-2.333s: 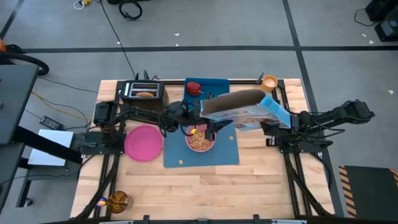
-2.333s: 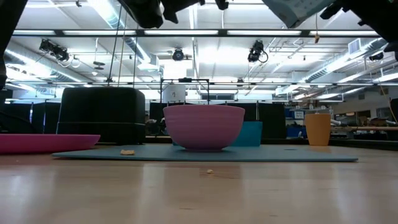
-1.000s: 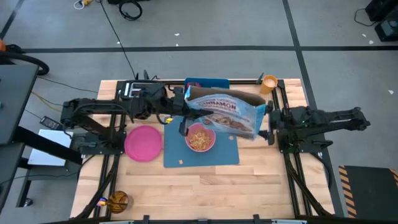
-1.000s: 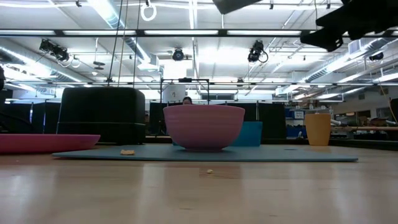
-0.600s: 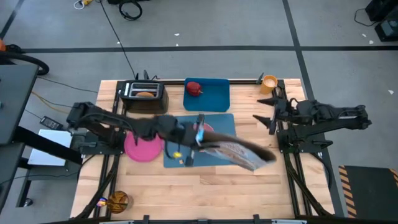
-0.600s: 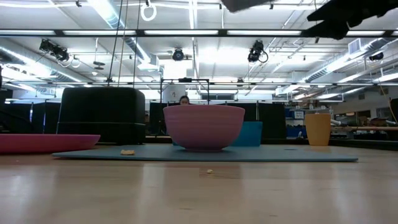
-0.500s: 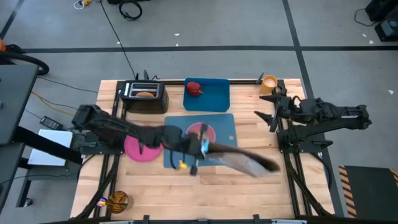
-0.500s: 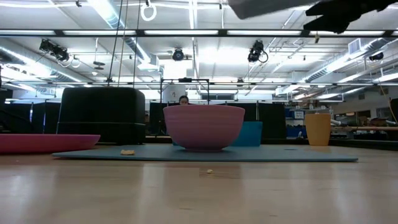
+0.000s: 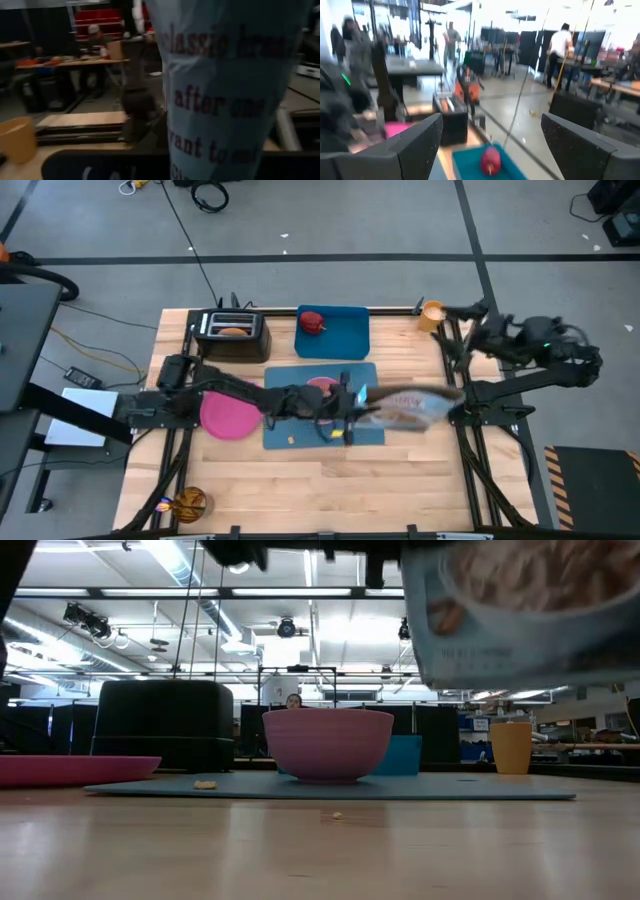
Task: Arrange a breakfast setting
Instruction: Pour the cereal from the cereal box into the pink bowl
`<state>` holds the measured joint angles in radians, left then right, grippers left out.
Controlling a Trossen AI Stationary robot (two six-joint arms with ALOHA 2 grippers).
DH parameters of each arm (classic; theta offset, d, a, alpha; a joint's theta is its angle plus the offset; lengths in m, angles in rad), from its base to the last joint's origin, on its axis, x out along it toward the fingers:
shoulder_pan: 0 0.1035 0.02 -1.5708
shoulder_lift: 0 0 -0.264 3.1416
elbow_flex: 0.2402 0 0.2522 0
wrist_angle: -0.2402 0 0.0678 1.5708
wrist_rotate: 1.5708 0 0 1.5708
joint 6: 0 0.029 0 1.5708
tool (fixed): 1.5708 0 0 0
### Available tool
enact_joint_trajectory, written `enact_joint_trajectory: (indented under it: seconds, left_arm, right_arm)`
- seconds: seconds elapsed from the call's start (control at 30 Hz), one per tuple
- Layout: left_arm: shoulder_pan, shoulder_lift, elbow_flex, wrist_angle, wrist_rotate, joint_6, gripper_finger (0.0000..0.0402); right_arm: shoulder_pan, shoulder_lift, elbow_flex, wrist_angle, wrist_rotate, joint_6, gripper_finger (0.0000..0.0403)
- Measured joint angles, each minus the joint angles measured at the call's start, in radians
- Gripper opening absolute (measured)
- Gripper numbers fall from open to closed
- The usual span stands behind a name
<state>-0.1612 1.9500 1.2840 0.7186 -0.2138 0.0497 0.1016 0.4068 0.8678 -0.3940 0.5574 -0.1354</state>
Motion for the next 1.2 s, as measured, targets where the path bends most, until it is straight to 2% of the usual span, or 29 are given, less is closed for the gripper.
enact_joint_trajectory:
  seconds: [0.17,0.27,0.4,0.77,1.03,1.2]
  left_arm:
    - [0.088,0.074,0.093,-0.058,0.001,0.000,0.0012]
    - [0.134,0.127,0.173,-0.109,0.038,-0.012,0.0013]
    - [0.179,0.204,0.258,-0.142,0.043,-0.016,0.0014]
    - [0.223,0.385,0.452,-0.150,0.095,-0.029,0.0016]
    - [0.250,0.424,0.478,-0.147,0.101,0.006,0.0027]
    - [0.251,0.423,0.479,-0.142,0.147,-0.014,0.0077]
  right_arm:
    - [0.000,0.000,0.052,0.119,-0.075,-0.046,0.0348]
    - [0.000,0.011,0.051,0.144,-0.134,-0.048,0.0348]
    - [0.000,0.045,0.050,0.141,-0.137,-0.051,0.0348]
    - [0.000,0.119,0.049,0.248,-0.249,-0.056,0.0348]
    - [0.000,0.140,0.049,0.252,-0.265,-0.069,0.0348]
    - [0.000,0.159,0.049,0.255,-0.275,-0.075,0.0348]
